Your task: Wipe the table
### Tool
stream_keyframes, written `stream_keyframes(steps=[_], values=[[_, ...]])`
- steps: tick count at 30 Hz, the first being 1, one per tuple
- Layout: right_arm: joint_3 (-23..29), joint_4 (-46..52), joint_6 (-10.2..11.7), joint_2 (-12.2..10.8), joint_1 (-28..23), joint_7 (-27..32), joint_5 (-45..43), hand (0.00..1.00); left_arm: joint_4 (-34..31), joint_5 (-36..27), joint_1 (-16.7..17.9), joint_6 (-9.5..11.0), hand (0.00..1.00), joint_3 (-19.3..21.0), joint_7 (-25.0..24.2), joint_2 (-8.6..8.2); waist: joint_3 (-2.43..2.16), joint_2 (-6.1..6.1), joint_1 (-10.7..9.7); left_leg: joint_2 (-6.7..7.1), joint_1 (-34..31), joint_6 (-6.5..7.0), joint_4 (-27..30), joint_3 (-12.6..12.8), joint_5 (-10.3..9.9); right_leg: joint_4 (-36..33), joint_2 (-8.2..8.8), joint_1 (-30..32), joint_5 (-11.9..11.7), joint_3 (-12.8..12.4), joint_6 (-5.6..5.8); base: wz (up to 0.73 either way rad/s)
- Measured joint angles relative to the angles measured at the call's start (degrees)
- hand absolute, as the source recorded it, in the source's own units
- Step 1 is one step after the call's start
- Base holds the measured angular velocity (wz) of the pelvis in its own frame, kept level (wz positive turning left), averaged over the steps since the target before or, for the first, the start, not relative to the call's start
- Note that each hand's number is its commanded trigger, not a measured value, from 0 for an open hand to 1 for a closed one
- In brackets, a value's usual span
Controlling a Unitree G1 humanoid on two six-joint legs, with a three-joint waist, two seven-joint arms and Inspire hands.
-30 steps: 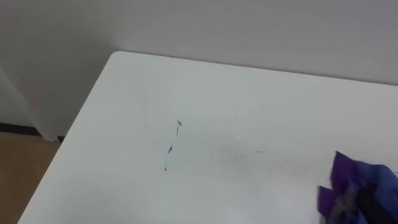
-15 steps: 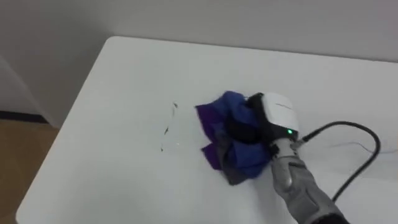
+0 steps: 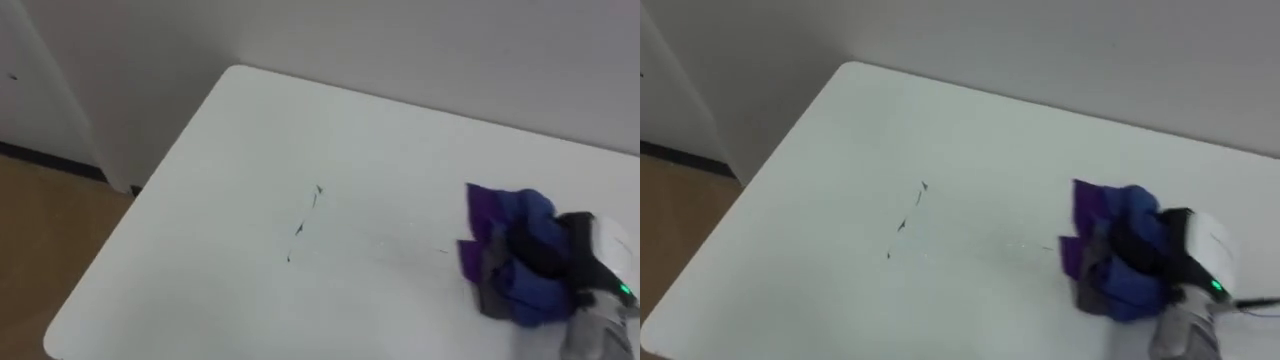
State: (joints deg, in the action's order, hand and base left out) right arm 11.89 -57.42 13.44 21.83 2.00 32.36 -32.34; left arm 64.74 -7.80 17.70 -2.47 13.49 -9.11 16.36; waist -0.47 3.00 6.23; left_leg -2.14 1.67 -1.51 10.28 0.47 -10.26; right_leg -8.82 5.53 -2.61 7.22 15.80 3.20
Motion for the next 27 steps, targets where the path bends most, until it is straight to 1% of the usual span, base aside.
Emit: stream_keyframes(steps=[2, 4, 5, 6, 7, 8, 9, 10, 11, 12, 13, 14, 15, 16, 17, 18, 19, 20, 21, 22, 23, 24, 25, 26, 27], values=[[1.64, -0.79, -0.01, 0.36, -1.02, 1.12, 1.18, 1.0, -0.04, -0.02, -0.13, 0.07, 0.0, -0.43, -0.1, -0.15, -0.39, -0.64, -1.2, -0.01, 0.36, 0.03, 0.22, 0.11, -0.28, -0.09, 0.0, -0.45, 0.01, -0.09, 0.08, -0.04], [1.1, -0.43, -0.09, 0.32, -0.89, 1.28, 1.5, 1.0, -0.36, -0.12, -0.84, 0.07, 0.0, -1.86, -0.24, -0.24, -0.56, -1.19, -1.49, -0.15, 0.77, -0.02, 0.12, 0.39, -0.31, -0.21, -0.04, -0.51, 0.0, 0.01, 0.06, -0.09], [0.62, -0.12, -0.51, 0.31, -0.87, 1.61, 1.37, 1.0, -0.65, -0.46, -1.46, 0.14, 0.0, -3.65, -0.27, -0.3, -0.6, -1.53, -1.56, -0.22, 1.27, -0.04, -0.08, 0.59, -0.32, -0.28, -0.1, -0.79, 0.0, -0.02, 0.06, -0.09], [0.61, 0.08, -0.73, 0.3, -0.85, 1.68, 1.31, 1.0, -0.6, -0.61, -1.86, 0.13, 0.0, -4.34, -0.29, -0.36, -0.58, -1.69, -1.45, -0.23, 1.5, -0.04, -0.14, 0.65, -0.32, -0.29, -0.11, -0.98, 0.0, -0.08, 0.06, -0.12], [0.34, 1.03, -1.99, -0.02, -0.83, 1.73, 0.78, 1.0, -0.63, -1.02, -3.15, 0.13, 0.0, -5.7, -0.36, -0.87, -0.58, -2.15, -1.11, -0.29, 2.22, -0.05, -0.41, 1.06, -0.33, -0.29, -0.2, -1.31, -0.02, -0.59, 0.03, -0.2], [-0.64, 2.34, -3.67, -0.83, -0.03, 1.99, 0.71, 1.0, -0.63, -1.67, -3.84, 0.17, 0.0, -7.1, -0.33, -1.69, -0.53, -2.62, -0.91, -0.41, 2.66, -0.08, -0.67, 1.63, -0.41, -0.46, -0.31, -1.33, -0.07, -1.33, -0.03, -0.26], [-1.17, 2.86, -4.5, -1.15, 0.53, 2.06, 0.69, 1.0, -0.62, -1.71, -4.18, 0.22, 0.0, -7.68, -0.32, -2.19, -0.46, -2.82, -0.91, -0.48, 2.79, -0.11, -0.8, 1.87, -0.46, -0.72, -0.37, -1.32, -0.09, -1.64, -0.07, -0.35], [-2.0, 4.02, -6.24, -2.06, 1.75, 2.11, 0.36, 1.0, -0.62, -1.74, -4.91, 0.32, 0.0, -8.35, -0.26, -3.25, -0.4, -3.02, -0.87, -0.62, 3.01, -0.18, -0.84, 2.01, -0.51, -0.99, -0.56, -1.13, -0.24, -1.71, -0.3, -0.41], [-3.64, 5.47, -8.27, -3.1, 2.54, 2.11, 0.2, 1.0, -0.55, -2.2, -5.96, 0.39, 0.0, -9.41, -0.07, -4.07, -0.37, -3.1, -0.25, -0.83, 3.03, -0.28, -0.85, 1.98, -0.57, -1.19, -0.85, -0.56, -0.5, -1.81, -0.64, -0.51], [-4.78, 6.98, -9.52, -3.57, 2.59, 2.01, 0.03, 1.0, -0.34, -2.93, -6.16, 0.46, 0.0, -9.92, -0.12, -4.37, -0.28, -3.17, 0.64, -1.04, 3.04, -0.39, -0.91, 2.09, -0.63, -1.35, -1.08, -0.13, -0.73, -1.8, -0.88, -0.66], [-8.12, 10.82, -11.68, -4.52, 2.56, 1.08, -1.52, 1.0, -0.31, -3.47, -7.25, 0.59, 0.0, -10.61, -0.18, -4.82, -0.17, -3.11, 2.06, -1.45, 2.97, -0.62, -0.91, 2.21, -0.78, -1.4, -1.59, 0.74, -1.18, -1.8, -1.39, -0.67], [-12.92, 15.38, -13.09, -5.37, 2.6, -0.86, -3.56, 1.0, -0.24, -4.02, -7.87, 0.79, 0.0, -11.09, -0.18, -5.11, 0.16, -3.07, 2.79, -1.68, 2.9, -0.76, -0.94, 2.09, -0.86, -1.58, -1.96, 1.35, -1.38, -1.79, -1.71, -0.64], [-15.21, 17.28, -13.53, -5.78, 2.69, -1.41, -4.94, 1.0, -0.15, -3.98, -8.26, 0.84, 0.0, -11.55, -0.18, -5.15, 0.23, -3.1, 3.68, -1.7, 2.85, -0.82, -0.97, 1.9, -0.91, -1.67, -2.14, 1.78, -1.45, -1.81, -1.86, -0.52], [-19.38, 19.23, -13.77, -6.41, 4.27, -2.83, -8.01, 1.0, -0.56, -3.97, -8.4, 0.89, 0.0, -12.14, -0.21, -5.12, 0.36, -3.01, 4.89, -1.9, 2.53, -0.96, -0.96, 1.87, -0.99, -1.71, -2.56, 2.62, -1.48, -2.02, -2.09, -0.35], [-22.69, 19.34, -13.66, -7.42, 7.09, -4.24, -9.84, 1.0, -0.7, -4.01, -8.4, 0.86, 0.0, -12.67, -0.24, -5.1, 0.63, -2.98, 5.29, -2.04, 2.0, -1.09, -0.95, 1.59, -0.88, -1.68, -2.89, 3.22, -1.38, -2.47, -2.25, -0.18], [-23.9, 19.2, -13.43, -7.62, 8.32, -4.96, -10.33, 1.0, -0.71, -4.0, -8.37, 0.8, 0.0, -12.73, -0.39, -5.14, 0.87, -2.97, 5.41, -2.04, 1.81, -1.16, -0.96, 1.33, -0.82, -1.72, -3.11, 3.42, -1.44, -3.06, -2.39, 0.04], [-25.04, 19.32, -12.83, -7.62, 9.71, -6.09, -11.3, 1.0, -0.76, -4.13, -7.9, 0.68, 0.0, -12.73, -0.61, -5.18, 1.0, -3.07, 6.01, -2.06, 1.59, -1.18, -0.85, 1.1, -0.8, -1.79, -3.16, 3.62, -1.47, -3.01, -2.47, 0.09], [-24.87, 19.39, -12.71, -7.6, 10.43, -6.7, -12.55, 1.0, -0.84, -5.2, -6.78, 0.53, 0.0, -12.51, -0.64, -5.07, 1.02, -3.21, 6.84, -2.06, 1.4, -1.19, -0.87, 0.98, -0.81, -1.76, -3.15, 3.73, -1.39, -2.84, -2.5, 0.15], [-24.17, 19.22, -12.03, -7.57, 10.47, -6.9, -13.08, 1.0, -0.86, -5.88, -5.07, 0.41, 0.0, -12.47, -0.76, -4.74, 1.01, -3.18, 6.73, -1.99, 1.08, -1.18, -0.71, 0.53, -0.8, -1.62, -3.07, 3.75, -1.28, -2.45, -2.43, 0.16], [-24.06, 18.86, -11.51, -7.47, 10.29, -6.64, -12.77, 1.0, -0.84, -6.22, -4.19, 0.27, 0.0, -12.43, -0.81, -4.53, 0.93, -3.0, 6.62, -1.97, 0.95, -1.17, -0.72, 0.44, -0.8, -1.52, -3.01, 3.71, -1.24, -2.17, -2.39, 0.24], [-23.8, 18.22, -9.72, -7.02, 9.14, -5.66, -12.0, 1.0, -0.83, -6.18, -2.31, -0.11, 0.0, -12.1, -1.0, -4.16, 0.86, -2.85, 5.93, -1.93, 0.86, -1.16, -0.71, 0.5, -0.8, -1.41, -2.8, 3.48, -1.08, -1.45, -2.29, 0.23], [-23.55, 17.55, -8.62, -6.93, 8.85, -5.05, -11.71, 1.0, -0.83, -6.19, -1.81, -0.24, 0.0, -11.6, -1.14, -4.07, 0.78, -2.74, 5.32, -1.86, 1.04, -1.16, -0.69, 0.65, -0.8, -1.26, -2.7, 3.22, -0.95, -1.17, -2.16, 0.41], [-22.56, 16.31, -6.79, -6.92, 7.76, -3.45, -11.44, 1.0, -0.58, -6.15, -0.39, -0.68, 0.0, -11.07, -1.31, -3.86, 0.76, -2.74, 4.23, -1.72, 1.41, -1.12, -0.64, 0.97, -0.78, -0.6, -2.49, 2.36, -0.79, -0.67, -1.92, 0.58], [-20.56, 14.57, -4.76, -6.88, 6.18, -1.62, -10.45, 1.0, 0.11, -5.74, 0.12, -1.38, 0.0, -9.63, -1.61, -3.61, 0.7, -2.65, 3.13, -1.33, 1.96, -0.98, -0.66, 1.08, -0.69, -0.02, -2.08, 0.93, -0.45, -0.23, -1.44, 0.67], [-18.95, 14.08, -3.85, -6.85, 5.08, -0.71, -10.43, 1.0, 0.21, -4.9, 0.21, -1.52, 0.0, -8.44, -1.62, -3.59, 0.64, -2.51, 2.58, -1.05, 2.06, -0.86, -0.64, 1.17, -0.62, 0.28, -1.81, 0.19, -0.16, -0.15, -1.19, 0.79]])
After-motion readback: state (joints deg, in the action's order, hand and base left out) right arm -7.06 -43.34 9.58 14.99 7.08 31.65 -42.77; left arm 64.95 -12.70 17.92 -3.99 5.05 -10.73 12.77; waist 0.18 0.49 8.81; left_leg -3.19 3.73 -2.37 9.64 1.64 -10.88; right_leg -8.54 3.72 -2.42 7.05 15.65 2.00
